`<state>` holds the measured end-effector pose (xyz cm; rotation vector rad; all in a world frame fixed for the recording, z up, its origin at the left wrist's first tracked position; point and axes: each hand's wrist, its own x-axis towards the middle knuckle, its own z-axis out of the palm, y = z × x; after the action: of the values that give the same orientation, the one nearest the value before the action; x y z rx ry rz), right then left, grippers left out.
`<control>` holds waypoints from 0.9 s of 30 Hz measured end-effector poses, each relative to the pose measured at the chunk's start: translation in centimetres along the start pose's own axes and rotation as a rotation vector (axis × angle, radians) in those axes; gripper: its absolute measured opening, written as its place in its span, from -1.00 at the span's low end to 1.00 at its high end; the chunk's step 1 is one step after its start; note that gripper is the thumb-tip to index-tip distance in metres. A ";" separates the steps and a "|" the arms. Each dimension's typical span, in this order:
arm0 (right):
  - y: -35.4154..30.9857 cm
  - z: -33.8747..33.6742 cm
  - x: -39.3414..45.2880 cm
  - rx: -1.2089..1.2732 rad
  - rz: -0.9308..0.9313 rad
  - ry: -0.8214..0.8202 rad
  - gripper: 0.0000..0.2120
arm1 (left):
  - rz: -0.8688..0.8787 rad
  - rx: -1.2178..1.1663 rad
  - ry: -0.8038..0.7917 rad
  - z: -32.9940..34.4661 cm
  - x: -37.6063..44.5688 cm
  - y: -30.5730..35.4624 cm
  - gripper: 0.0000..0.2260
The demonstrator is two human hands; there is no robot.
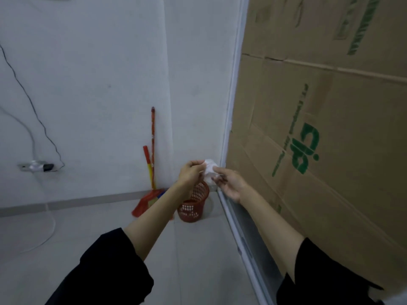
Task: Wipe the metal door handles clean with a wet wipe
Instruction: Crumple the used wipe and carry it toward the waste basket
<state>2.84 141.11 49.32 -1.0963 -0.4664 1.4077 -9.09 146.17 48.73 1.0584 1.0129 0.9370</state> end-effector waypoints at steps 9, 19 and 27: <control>-3.4 3.9 16.7 -0.073 -0.040 0.077 -0.96 | 0.041 0.036 0.059 -3.8 17.7 1.9 -0.80; -6.5 4.6 31.5 -0.081 -0.003 0.072 -0.80 | -0.050 0.054 -0.059 -3.6 34.1 4.5 -0.76; -8.6 2.6 45.6 -0.082 0.004 0.055 -0.75 | -0.104 0.039 -0.079 -3.4 45.3 2.8 -0.88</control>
<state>13.54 185.85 42.37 -1.1997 -0.4866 1.3682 -0.61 190.45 42.18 1.0565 1.0139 0.7875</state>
